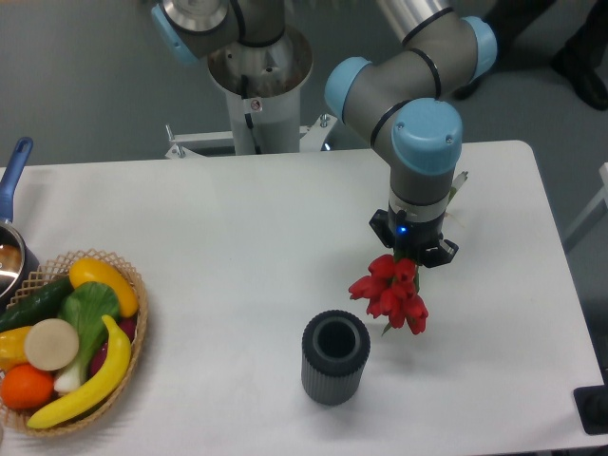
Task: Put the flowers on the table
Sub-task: 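Lower the held red tulips toward the table beside the grey vase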
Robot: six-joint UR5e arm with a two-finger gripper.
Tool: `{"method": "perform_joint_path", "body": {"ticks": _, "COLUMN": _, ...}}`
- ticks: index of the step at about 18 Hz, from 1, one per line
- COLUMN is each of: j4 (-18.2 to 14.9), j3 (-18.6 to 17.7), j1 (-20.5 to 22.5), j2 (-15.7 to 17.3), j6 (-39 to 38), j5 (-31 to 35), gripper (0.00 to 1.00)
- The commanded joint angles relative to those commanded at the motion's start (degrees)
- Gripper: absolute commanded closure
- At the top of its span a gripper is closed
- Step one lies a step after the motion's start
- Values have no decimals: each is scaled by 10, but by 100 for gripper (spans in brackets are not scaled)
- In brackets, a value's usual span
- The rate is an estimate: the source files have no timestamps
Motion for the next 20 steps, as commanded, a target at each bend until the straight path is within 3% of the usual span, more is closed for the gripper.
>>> {"method": "perform_joint_path", "body": {"ticks": 7, "j4": -4, "j3": -9, "j1": -4, "j2": 0, "j6": 0, "j5": -1, "gripper": 84}}
{"method": "perform_joint_path", "body": {"ticks": 11, "j4": 0, "j3": -43, "j1": -10, "j2": -2, "j6": 0, "j5": -2, "gripper": 82}}
{"method": "perform_joint_path", "body": {"ticks": 16, "j4": 2, "j3": -49, "j1": -20, "j2": -12, "j6": -1, "j5": -5, "gripper": 80}}
{"method": "perform_joint_path", "body": {"ticks": 20, "j4": 1, "j3": -54, "j1": -28, "j2": -20, "j6": -5, "j5": -8, "gripper": 73}}
